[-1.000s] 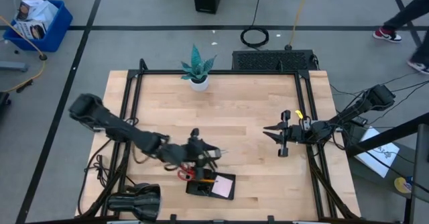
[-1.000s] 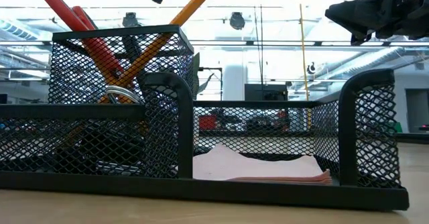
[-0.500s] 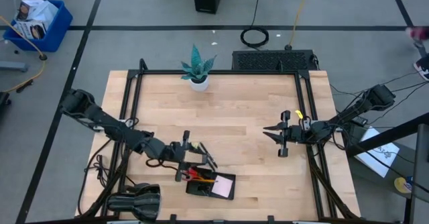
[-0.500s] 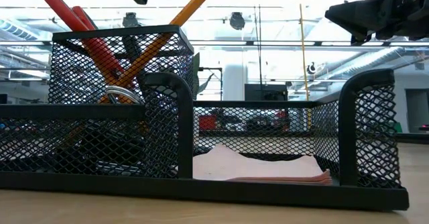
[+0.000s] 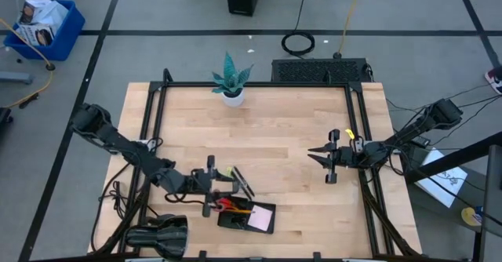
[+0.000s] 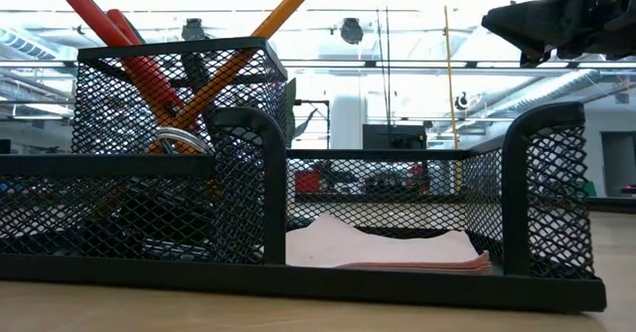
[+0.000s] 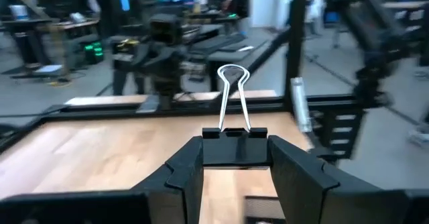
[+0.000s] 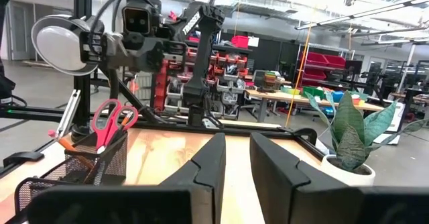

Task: Pick and place office supplies into organizer
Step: Put the black binder clip into the black desk organizer

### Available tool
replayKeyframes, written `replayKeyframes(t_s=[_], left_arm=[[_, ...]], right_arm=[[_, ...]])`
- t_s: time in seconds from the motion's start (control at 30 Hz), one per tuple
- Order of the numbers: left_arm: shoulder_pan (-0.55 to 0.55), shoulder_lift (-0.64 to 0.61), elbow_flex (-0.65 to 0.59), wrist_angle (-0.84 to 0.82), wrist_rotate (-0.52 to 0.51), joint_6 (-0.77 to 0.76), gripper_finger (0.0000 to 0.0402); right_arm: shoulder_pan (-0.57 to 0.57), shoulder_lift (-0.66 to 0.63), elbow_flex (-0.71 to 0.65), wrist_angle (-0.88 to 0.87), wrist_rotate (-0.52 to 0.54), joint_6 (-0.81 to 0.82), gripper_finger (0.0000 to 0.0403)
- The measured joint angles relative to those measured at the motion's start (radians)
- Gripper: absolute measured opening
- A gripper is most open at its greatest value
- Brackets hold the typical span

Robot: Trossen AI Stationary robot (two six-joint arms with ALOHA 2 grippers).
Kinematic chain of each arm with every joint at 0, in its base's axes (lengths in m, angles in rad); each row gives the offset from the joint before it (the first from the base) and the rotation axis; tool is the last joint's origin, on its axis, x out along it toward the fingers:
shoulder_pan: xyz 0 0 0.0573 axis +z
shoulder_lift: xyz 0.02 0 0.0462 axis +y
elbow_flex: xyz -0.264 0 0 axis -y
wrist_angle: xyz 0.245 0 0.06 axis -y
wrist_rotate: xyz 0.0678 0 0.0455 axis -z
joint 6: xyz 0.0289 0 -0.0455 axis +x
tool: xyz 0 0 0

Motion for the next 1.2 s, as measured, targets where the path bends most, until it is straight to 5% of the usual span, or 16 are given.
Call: replayKeyframes(t_s=[0.67,0.83,1.2], left_arm=[[0.006,0.000,0.000,-0.018,0.106,-0.043,0.0147],[0.006,0.000,0.000,-0.021,0.121,-0.091,0.0147],[0.046,0.000,0.001,-0.019,0.120,-0.465,0.0147]], right_arm=[[0.000,0.000,0.000,0.000,0.000,-0.001,0.0064],[0.000,0.000,0.000,0.117,-0.024,0.157,0.0064],[-0.006,0.001,0.005,0.262,-0.104,0.229,0.0063]])
